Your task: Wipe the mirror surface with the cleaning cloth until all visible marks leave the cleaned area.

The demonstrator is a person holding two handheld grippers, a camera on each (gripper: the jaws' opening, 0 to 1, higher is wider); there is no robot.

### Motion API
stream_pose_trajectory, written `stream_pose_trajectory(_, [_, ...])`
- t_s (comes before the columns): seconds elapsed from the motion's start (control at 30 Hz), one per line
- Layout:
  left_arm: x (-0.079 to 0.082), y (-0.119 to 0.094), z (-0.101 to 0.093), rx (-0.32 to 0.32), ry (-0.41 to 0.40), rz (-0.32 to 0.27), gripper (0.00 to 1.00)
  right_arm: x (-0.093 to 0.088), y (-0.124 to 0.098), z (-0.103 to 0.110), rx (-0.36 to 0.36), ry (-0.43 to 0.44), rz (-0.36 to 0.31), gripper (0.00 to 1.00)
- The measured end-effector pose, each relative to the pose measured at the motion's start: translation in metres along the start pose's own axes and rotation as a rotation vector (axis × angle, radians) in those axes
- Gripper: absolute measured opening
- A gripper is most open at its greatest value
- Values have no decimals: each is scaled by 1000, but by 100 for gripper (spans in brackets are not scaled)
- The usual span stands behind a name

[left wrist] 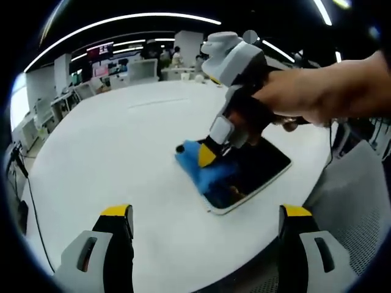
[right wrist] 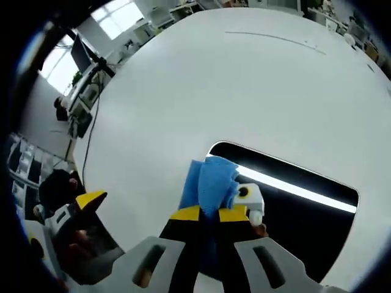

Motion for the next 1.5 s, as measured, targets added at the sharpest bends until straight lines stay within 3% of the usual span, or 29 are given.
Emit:
stream_pose_trajectory(0.6, [0,-1,1,13,-7,2,100,19,3,-8,-8,-35,17,2])
stream_pose_trajectory(0.8, [0,0,0,11,-2,5,99,25,4,-12,-2,-7,14,2])
stream_pose_trajectory(1.5, [-1,0,0,9,0,15,99,31,6,-14,-6,-45,20,2])
Point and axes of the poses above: the point that each gripper's makers call its tool centre point, and the gripper's own axes: y roughly forward along the fingers, z roughly to its left, x roughly out of its top, the point moved 9 cm from there along -y, roughly backward along the fingers, and after that the axes turned 7 degrees about x, right-handed, at the moved point
